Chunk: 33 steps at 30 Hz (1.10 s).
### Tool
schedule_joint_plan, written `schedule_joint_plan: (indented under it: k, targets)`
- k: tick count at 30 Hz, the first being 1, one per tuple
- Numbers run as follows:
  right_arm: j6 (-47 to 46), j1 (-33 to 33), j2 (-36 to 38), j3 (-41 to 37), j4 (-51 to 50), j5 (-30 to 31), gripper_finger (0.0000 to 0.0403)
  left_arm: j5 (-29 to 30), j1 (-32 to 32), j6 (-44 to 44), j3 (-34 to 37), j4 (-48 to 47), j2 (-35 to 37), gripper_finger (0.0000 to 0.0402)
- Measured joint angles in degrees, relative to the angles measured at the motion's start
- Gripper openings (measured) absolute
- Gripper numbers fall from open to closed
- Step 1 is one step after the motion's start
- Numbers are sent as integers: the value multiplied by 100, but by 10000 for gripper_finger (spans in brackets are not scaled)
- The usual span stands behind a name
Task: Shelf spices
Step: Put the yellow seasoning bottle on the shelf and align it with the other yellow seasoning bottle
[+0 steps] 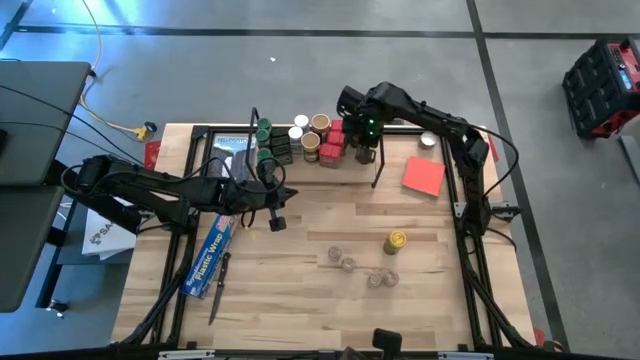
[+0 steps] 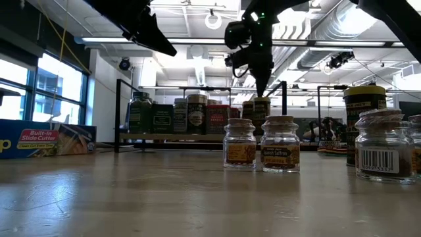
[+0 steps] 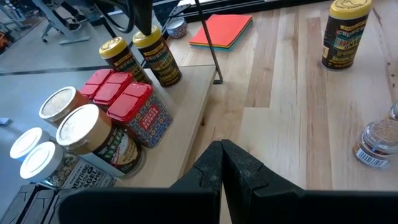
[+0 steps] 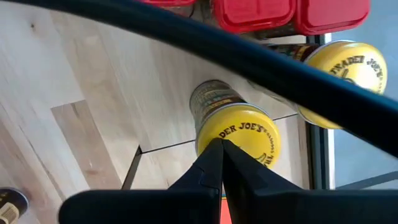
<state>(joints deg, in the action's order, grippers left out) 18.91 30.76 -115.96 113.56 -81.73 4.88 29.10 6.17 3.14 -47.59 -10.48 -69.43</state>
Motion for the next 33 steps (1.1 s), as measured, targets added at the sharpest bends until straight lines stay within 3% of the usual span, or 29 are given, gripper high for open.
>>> schedule_joint_plan:
  k: [17,26,33]
  targets:
    - [117,125,-2,0,805,48,0,0,0,3,0,0,0,1]
    - [31,109,170,-2,79,206,0,0,0,7,0,2,0,1]
    - [-214,232,141,-4,151,114,0,-17,32,-2,0,2,0,1]
